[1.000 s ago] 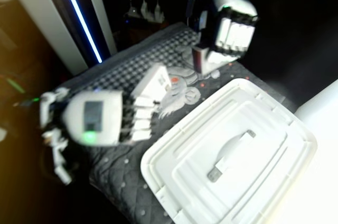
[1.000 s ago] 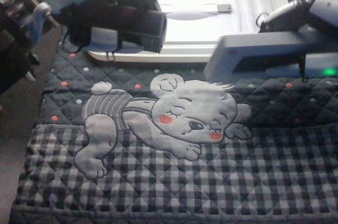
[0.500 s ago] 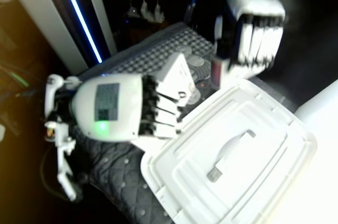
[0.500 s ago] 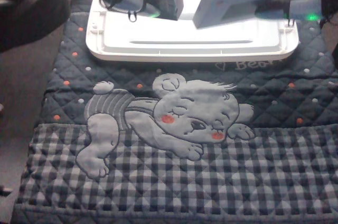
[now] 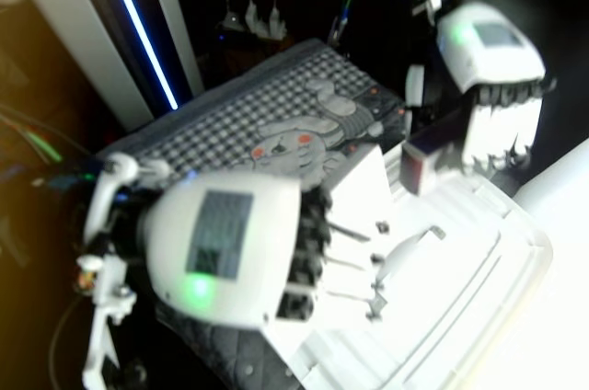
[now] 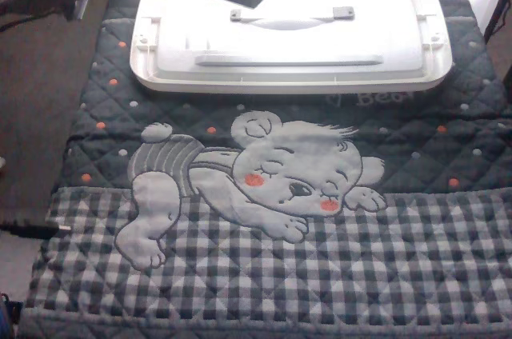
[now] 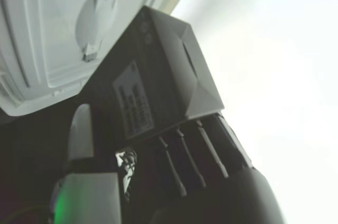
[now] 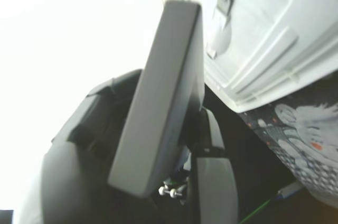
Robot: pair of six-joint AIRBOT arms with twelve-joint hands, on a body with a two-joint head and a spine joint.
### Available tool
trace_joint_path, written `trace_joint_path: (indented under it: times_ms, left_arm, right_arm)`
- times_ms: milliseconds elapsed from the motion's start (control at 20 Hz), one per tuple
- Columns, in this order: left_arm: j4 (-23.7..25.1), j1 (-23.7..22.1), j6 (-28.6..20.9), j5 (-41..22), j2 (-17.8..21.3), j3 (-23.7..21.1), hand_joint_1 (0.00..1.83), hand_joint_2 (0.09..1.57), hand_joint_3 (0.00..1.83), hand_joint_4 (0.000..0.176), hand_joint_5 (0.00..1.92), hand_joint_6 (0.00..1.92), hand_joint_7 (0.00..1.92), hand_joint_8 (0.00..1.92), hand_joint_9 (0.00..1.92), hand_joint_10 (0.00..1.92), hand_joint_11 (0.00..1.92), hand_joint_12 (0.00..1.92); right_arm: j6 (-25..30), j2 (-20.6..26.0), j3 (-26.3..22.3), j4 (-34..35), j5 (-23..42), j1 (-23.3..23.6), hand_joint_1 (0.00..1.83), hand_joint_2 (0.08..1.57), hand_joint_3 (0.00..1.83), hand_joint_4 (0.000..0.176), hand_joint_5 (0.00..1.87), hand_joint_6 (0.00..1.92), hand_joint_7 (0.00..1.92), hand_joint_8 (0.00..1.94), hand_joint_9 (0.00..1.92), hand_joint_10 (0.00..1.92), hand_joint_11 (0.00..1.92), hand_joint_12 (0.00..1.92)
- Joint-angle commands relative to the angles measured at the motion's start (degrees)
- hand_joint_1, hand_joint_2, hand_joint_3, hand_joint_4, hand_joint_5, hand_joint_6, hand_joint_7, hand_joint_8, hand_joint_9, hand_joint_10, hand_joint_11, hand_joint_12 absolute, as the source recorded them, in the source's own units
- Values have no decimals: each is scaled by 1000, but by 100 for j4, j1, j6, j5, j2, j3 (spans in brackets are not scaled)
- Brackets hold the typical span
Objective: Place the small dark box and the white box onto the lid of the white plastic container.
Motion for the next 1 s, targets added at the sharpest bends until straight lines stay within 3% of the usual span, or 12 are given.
trace_joint_path:
  times_ms: [0,50,150,350,550,600,650,700,900,950]
  left_arm:
    - [-70,-74,18,-572,20,54,1222,888,0,93,284,17,100,15,34,6,7,136]
    - [-142,-39,19,-553,14,78,1113,831,0,173,100,0,3,0,0,0,0,4]
    - [-186,12,33,-537,20,92,1049,775,0,176,5,0,0,0,0,0,0,0]
    - [-234,49,35,-515,51,74,1065,777,0,176,0,0,0,0,0,0,0,0]
    - [-235,123,38,-891,388,-390,1034,776,0,176,0,0,0,0,0,0,0,0]
    - [-234,161,38,-1114,551,-606,1017,769,0,164,0,0,0,0,0,0,0,0]
    - [-229,200,39,-1308,714,-824,957,774,0,97,0,0,0,0,0,0,5,2]
    - [-203,241,39,-1540,886,-1036,989,786,4,64,0,0,0,0,0,0,0,0]
    - [8,393,38,-2512,1607,-1983,1023,786,1,67,0,0,0,0,0,0,0,0]
    - [57,463,33,-2789,1745,-2179,1066,855,10,62,0,0,0,0,0,0,0,0]
  right_arm:
    - [-25,63,70,217,519,103,1072,922,0,157,45,27,46,23,35,48,15,342]
    - [-25,22,102,218,485,103,960,853,0,175,1,0,1,0,0,1,0,13]
    - [-25,8,95,214,486,102,951,831,0,176,0,0,0,0,0,0,0,0]
    - [-23,12,65,202,485,101,832,851,1,176,0,0,0,0,0,0,0,0]
    - [-22,196,-346,-69,499,101,801,775,0,176,0,0,0,0,0,0,0,0]
    - [-23,356,-511,-119,589,101,805,765,0,176,0,0,0,0,0,0,0,0]
    - [-23,530,-665,-138,704,101,771,769,0,176,0,0,0,0,0,0,0,0]
    - [-23,698,-815,-147,868,100,753,749,0,176,0,0,0,0,0,0,0,0]
    - [-23,1034,-1324,-332,1173,70,748,736,0,176,0,0,0,0,0,0,0,0]
    - [-22,1066,-1391,-327,1354,-6,742,740,0,128,0,0,0,0,0,0,13,6]
